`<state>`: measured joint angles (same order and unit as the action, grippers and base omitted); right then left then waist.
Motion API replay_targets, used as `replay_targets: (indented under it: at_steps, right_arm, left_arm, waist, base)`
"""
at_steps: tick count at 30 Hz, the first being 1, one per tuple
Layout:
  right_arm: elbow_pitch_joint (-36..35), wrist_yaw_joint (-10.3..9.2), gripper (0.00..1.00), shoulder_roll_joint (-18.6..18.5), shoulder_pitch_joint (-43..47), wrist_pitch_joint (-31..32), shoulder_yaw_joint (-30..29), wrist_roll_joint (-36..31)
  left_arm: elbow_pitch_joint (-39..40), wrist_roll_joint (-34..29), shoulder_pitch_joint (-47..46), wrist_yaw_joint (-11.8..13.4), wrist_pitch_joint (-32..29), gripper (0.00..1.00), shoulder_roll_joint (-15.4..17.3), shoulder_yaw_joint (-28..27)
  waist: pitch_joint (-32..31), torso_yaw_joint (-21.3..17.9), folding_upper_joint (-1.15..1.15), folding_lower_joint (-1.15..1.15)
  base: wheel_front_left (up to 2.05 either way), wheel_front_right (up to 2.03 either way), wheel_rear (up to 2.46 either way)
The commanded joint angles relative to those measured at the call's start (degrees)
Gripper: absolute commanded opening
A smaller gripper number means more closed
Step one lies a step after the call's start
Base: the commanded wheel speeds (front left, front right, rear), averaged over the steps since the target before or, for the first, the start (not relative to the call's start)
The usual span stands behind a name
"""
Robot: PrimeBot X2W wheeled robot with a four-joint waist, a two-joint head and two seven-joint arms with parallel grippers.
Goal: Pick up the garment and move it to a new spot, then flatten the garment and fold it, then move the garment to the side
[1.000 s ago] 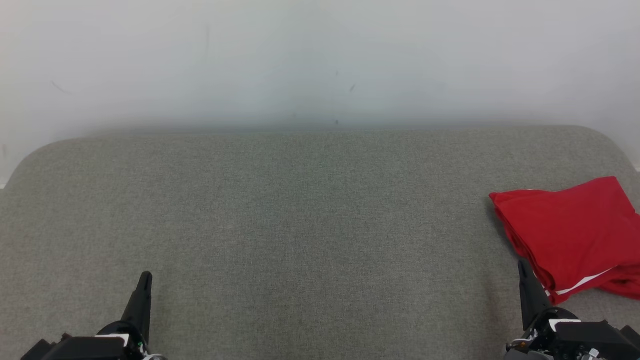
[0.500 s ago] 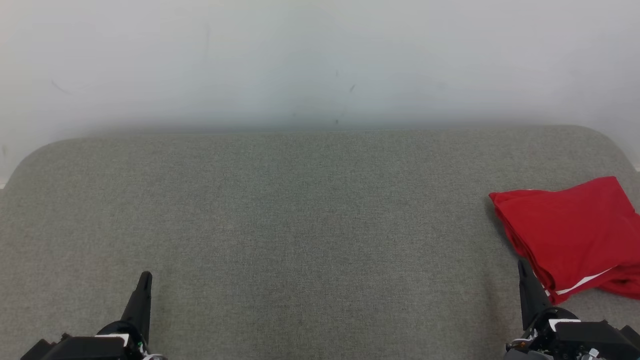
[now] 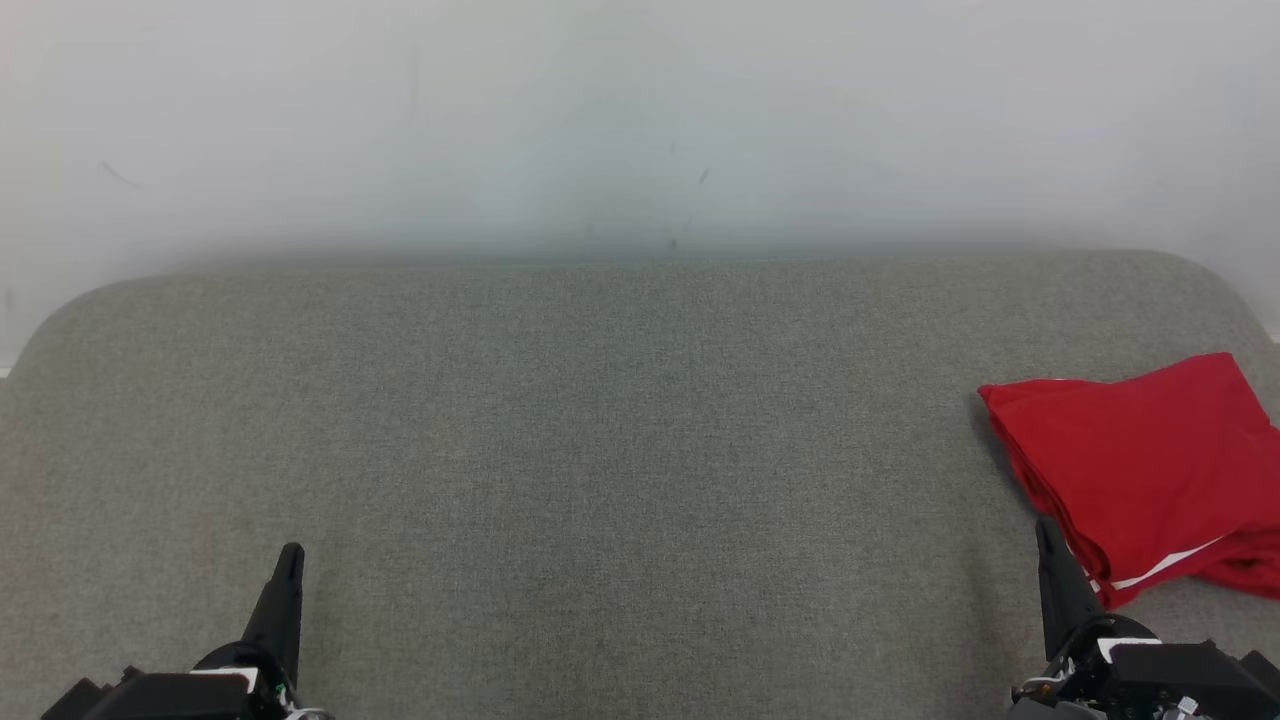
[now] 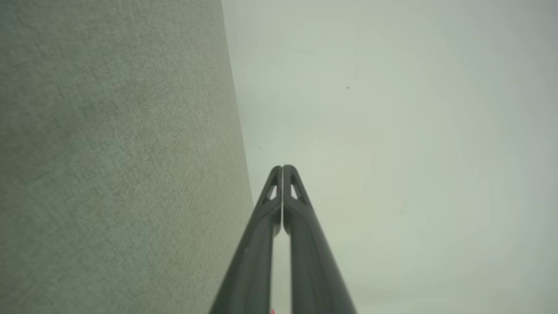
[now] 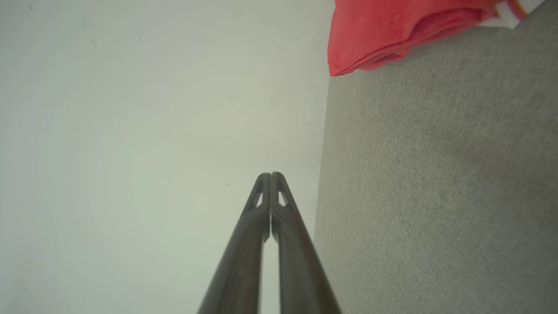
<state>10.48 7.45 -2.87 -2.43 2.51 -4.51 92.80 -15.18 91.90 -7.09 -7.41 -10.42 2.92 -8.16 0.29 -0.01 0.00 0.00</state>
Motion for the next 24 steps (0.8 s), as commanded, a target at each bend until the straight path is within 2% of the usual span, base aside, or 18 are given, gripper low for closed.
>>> replay_targets:
  at_steps: [1,24]
  right_arm:
    - [-0.06,0.06,0.00,-0.01,-0.55,0.14,-0.02,0.22]
    - [-0.06,0.06,0.00,-0.01,-0.55,0.13,-0.02,0.23]
  left_arm:
    - [0.05,0.41,-0.27,-0.14,-0.03,0.00,-0.09,-0.23]
    - [0.06,0.41,-0.27,-0.14,-0.03,0.00,-0.09,-0.22]
  waist:
    - [0.00,0.00,0.00,0.00]
    - [0.00,0.00,0.00,0.00]
  base:
    - [0.00,0.00,0.00]
    - [0.00,0.00,0.00]
